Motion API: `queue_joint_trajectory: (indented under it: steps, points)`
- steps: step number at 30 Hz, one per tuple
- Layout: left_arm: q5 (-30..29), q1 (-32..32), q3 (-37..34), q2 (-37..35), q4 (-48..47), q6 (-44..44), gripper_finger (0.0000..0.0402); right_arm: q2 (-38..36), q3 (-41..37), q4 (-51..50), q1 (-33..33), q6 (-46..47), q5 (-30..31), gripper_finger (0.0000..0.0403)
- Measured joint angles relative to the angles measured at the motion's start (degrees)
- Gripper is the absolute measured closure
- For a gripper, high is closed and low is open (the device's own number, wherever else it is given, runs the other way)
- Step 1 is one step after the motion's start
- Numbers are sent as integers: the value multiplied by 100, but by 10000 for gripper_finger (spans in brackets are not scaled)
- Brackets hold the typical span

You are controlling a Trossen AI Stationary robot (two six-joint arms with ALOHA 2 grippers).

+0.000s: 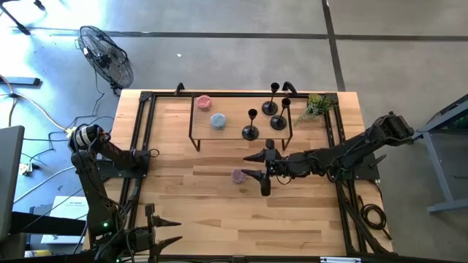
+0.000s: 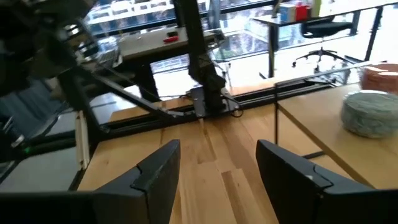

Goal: Pick & Place candle stick holders
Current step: Put the red patterned scented candle on the shelf

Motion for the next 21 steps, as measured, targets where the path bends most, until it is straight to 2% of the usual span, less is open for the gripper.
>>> queue_joint_trajectory:
  steps: [4,12,21]
  points:
    - [0,0,0,0,0,0,230,0,0,17,2,-89,-130,196]
    - [0,2,0,0,0,-4,230,0,0,74,89,155,306,192]
    - [2,2,0,0,0,-7,230,0,2,225,221,86,573,168]
